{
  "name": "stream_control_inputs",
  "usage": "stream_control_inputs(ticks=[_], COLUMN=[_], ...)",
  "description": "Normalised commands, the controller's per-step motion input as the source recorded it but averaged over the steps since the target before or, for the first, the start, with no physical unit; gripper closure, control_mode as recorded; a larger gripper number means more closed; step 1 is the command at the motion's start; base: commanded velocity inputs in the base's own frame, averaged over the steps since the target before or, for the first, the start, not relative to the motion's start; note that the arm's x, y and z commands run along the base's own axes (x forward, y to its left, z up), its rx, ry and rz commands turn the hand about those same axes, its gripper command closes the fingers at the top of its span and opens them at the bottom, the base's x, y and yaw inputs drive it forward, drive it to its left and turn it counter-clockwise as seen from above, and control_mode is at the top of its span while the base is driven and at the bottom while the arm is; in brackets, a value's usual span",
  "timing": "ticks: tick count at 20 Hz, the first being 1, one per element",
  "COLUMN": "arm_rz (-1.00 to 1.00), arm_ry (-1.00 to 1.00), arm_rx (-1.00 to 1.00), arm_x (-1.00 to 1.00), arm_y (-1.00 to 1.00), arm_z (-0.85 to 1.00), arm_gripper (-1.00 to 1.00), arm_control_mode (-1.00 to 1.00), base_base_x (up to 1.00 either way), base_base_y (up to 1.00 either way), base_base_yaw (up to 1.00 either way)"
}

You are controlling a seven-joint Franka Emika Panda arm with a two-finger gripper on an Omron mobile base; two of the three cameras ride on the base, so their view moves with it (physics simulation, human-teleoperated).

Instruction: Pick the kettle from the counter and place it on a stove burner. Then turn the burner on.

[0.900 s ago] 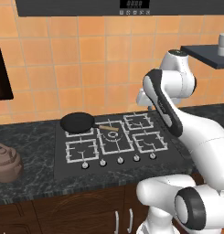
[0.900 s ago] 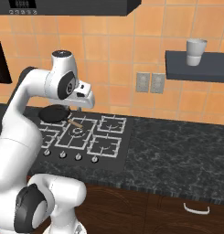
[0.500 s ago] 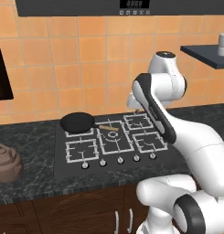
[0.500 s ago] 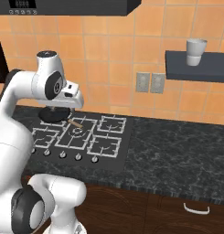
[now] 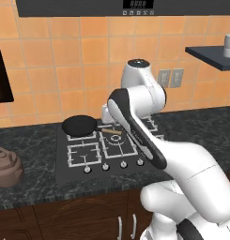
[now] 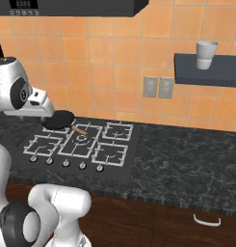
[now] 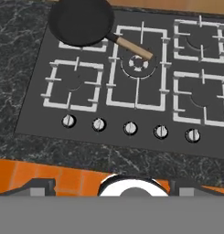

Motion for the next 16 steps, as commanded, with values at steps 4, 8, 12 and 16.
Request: stream_control_inputs(ticks=[4,8,12,16], arm_rz=[0.15,0.31,0.24,0.19], arm_ry=[-0.03,0.03,0.11,0.07], arm_rx=[0.02,0.02,0.06,0.23], arm_x=[-0.42,-0.35,-0.02,0.00], arm_y=[0.83,0.99,1.00,1.00], arm_z=[0.00,0.00,-0.10,-0.38], arm_gripper=[-1.00,-1.00,-1.00,-1.00], arm_control_mode=[-1.00,-1.00,-1.00,-1.00], base_base_x=[0.00,0.00,0.00,0.00], base_base_y=[0.00,0.00,0.00,0.00], base_base_yaw=[0.00,0.00,0.00,0.00])
